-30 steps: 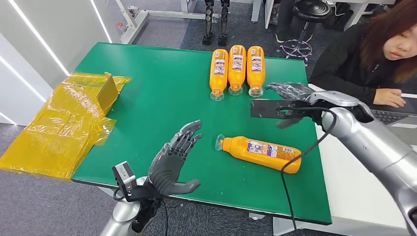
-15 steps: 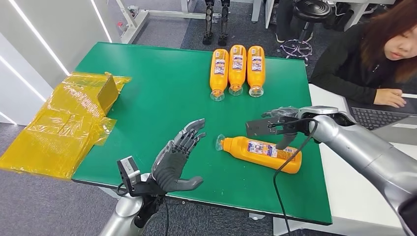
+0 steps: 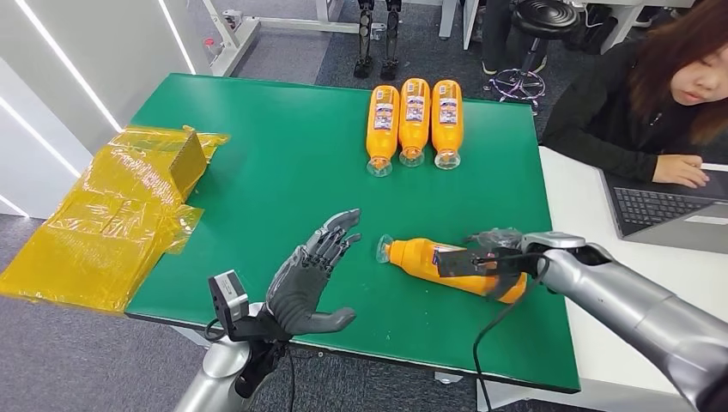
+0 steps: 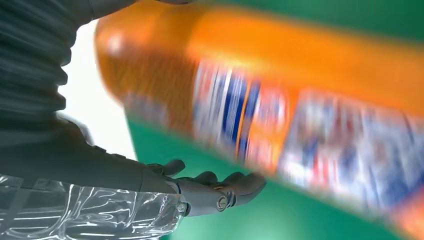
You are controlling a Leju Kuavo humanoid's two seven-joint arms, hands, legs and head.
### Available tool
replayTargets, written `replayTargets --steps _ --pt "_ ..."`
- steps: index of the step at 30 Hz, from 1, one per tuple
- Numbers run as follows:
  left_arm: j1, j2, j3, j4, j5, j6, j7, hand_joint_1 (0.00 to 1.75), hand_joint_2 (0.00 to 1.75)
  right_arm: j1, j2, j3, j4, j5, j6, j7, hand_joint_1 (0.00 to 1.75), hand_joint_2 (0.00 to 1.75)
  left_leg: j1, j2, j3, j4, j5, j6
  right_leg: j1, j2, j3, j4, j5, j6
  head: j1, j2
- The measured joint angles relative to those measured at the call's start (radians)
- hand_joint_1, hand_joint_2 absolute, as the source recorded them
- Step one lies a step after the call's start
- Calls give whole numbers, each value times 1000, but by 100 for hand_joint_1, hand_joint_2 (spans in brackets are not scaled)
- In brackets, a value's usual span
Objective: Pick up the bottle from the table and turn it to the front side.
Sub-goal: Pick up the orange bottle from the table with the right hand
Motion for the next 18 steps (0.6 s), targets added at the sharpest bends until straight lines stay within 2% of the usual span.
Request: replayTargets --steps 4,11,15,18 --pt "-1 0 0 4 6 -1 0 0 175 81 -15 -6 1 27 -61 -25 0 175 0 1 1 0 0 0 0 1 0 0 0 0 0 0" --pt "1 2 0 5 8 5 -10 0 175 198 -16 -84 0 117 -150 -54 0 175 1 1 8 -1 -1 0 1 1 8 -1 -1 0 0 0" --pt "1 2 0 5 8 9 -10 0 175 247 -12 -131 -7 182 -180 -49 175 175 2 1 13 -1 -1 0 2 0 14 -1 -1 0 0 0" --pt "3 2 0 5 8 11 -10 0 175 278 -3 -169 -15 234 -209 -43 175 175 2 2 16 -1 -1 0 2 2 17 -2 -1 0 0 0"
